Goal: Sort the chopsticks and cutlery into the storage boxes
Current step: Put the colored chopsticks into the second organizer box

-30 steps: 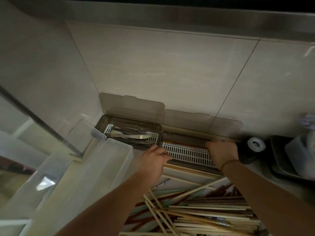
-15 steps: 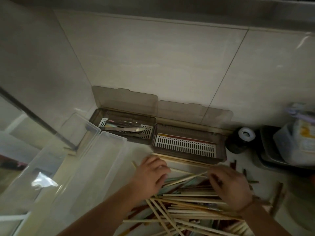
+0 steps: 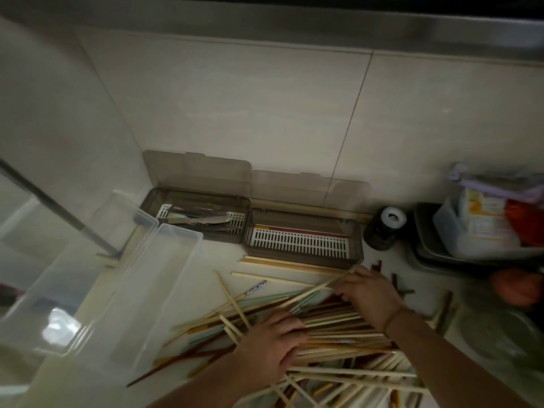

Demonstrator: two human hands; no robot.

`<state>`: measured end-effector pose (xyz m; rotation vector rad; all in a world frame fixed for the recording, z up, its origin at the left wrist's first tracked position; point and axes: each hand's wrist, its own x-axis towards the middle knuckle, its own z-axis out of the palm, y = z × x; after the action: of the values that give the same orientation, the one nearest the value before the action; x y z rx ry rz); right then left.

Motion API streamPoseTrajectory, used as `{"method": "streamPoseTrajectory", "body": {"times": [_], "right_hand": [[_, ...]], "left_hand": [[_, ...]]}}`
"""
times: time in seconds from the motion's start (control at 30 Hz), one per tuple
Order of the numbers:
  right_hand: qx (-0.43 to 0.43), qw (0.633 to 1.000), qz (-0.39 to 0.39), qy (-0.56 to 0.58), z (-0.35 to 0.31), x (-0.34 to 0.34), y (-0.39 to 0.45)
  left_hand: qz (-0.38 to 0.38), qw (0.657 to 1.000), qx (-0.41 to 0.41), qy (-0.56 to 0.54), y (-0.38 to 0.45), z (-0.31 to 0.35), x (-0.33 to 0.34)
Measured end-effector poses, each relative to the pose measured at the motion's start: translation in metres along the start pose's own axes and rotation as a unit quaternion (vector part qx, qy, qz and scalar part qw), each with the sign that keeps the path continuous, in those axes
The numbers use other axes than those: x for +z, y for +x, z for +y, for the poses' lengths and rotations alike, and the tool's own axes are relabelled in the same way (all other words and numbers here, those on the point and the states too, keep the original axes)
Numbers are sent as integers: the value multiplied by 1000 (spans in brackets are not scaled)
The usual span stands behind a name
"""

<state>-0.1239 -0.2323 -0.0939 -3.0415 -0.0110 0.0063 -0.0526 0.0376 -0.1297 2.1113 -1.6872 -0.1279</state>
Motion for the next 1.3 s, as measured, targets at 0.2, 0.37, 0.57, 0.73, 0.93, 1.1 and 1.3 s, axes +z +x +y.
{"method": "streamPoseTrajectory", "body": {"times": [0.2, 0.37, 0.57, 0.73, 0.93, 1.1, 1.3], "right_hand": [[-23, 997, 49, 56, -55, -12, 17], [-50, 997, -19, 47, -105, 2, 41], [-21, 994, -108, -25, -121, 3, 53], [2, 984, -161, -74, -120, -6, 59], [23, 983, -163, -77, -123, -8, 61], [-15, 995, -33, -90, -96, -23, 35], [35, 995, 48, -77, -39, -59, 29]], "left_hand": [[93, 993, -79, -7, -13, -5, -13], [91, 964, -238, 83, -38, -29, -30], [117, 959, -258, 23, -56, -36, -27], [149, 951, -268, -24, -60, -34, -20], [163, 947, -274, -39, -62, -33, -17], [169, 946, -274, -46, -55, -34, -19], [154, 947, -280, -46, -43, -31, -20]]}}
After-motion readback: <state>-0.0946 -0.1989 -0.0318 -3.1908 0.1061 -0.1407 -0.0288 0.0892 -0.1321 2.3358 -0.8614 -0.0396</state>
